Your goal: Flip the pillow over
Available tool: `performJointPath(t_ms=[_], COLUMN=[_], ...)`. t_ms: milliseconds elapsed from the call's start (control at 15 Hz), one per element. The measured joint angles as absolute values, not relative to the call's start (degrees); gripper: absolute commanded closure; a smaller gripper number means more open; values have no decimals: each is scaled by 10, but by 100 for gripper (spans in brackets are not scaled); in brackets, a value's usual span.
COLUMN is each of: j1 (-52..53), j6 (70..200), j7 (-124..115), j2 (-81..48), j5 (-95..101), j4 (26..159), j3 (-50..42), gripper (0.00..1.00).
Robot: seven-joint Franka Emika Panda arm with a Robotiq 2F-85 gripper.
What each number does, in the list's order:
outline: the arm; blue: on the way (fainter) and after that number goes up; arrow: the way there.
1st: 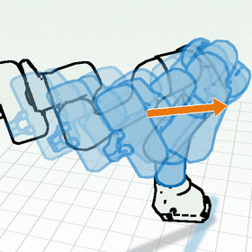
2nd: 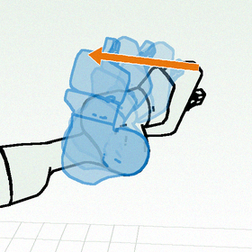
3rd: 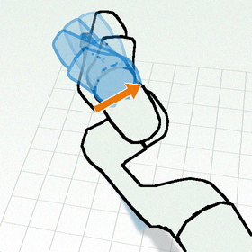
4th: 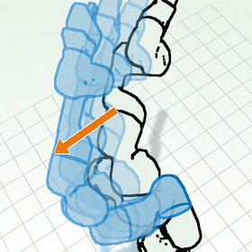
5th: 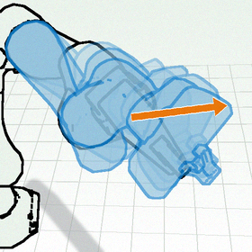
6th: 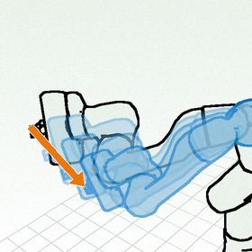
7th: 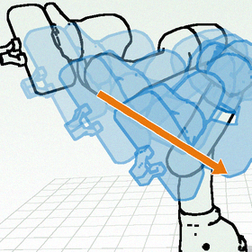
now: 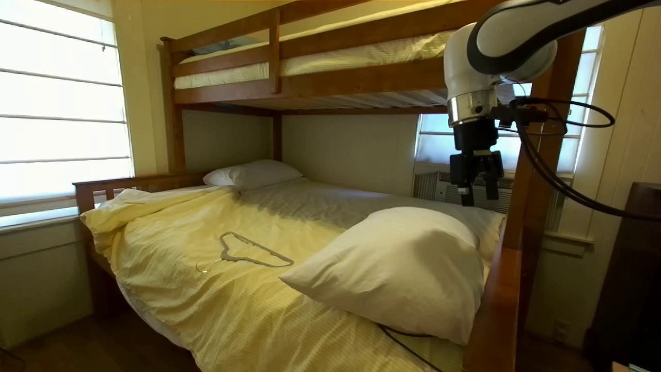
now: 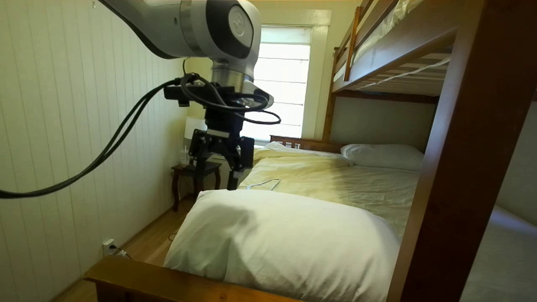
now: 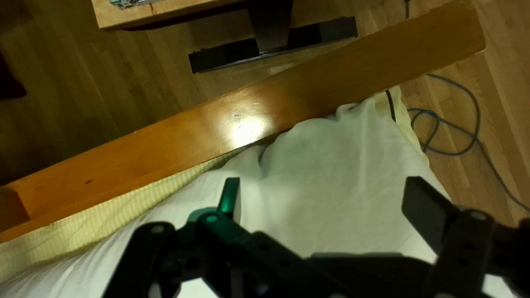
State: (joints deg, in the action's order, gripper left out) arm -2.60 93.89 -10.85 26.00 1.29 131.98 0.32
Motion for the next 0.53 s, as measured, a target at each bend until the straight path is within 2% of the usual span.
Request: performJointPath(t_ms=[533], j1=[-26], j6=[964], j7=[-109], j2=[254], j5=[18], j4=[1310], j3=[7], gripper=[0])
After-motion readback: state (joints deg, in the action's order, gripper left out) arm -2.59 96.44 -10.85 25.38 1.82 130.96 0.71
